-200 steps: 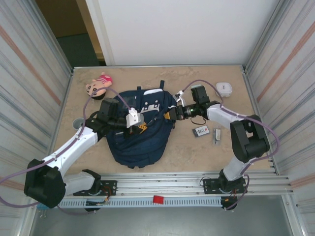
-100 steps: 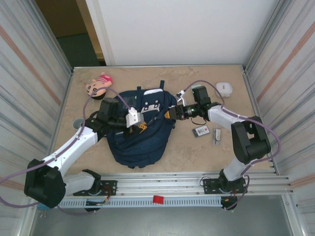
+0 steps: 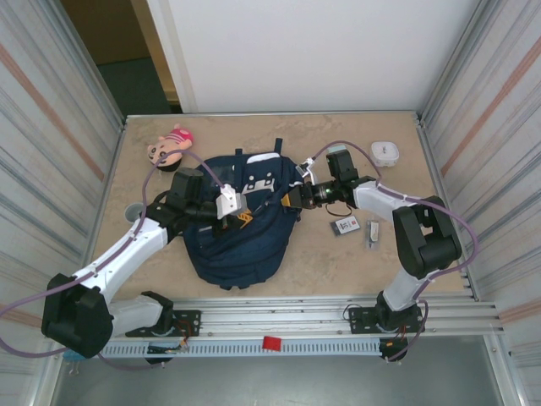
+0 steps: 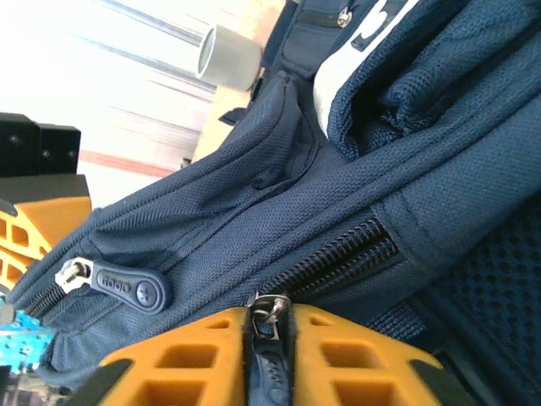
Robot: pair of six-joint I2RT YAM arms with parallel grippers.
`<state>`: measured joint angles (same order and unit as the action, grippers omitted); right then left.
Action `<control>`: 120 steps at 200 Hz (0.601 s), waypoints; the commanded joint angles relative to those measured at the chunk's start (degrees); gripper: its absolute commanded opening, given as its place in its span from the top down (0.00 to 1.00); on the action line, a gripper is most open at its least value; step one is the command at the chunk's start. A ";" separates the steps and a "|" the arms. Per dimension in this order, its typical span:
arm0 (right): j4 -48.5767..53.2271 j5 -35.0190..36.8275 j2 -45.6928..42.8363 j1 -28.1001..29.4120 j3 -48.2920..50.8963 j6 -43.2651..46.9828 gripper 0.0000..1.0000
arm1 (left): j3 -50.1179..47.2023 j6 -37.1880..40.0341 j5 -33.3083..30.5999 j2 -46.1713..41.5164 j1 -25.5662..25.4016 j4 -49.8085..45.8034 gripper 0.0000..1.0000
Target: Pack the student bag
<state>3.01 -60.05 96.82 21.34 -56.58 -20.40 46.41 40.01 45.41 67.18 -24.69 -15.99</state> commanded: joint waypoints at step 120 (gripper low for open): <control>-5.60 1.81 -9.81 2.83 3.62 -11.96 0.96 | 0.08 -4.99 -3.60 -2.53 0.84 12.03 1.00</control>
<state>0.36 -59.42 89.54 23.92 -54.08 -27.88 46.22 36.29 40.47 67.18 -24.69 -10.74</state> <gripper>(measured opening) 0.048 0.073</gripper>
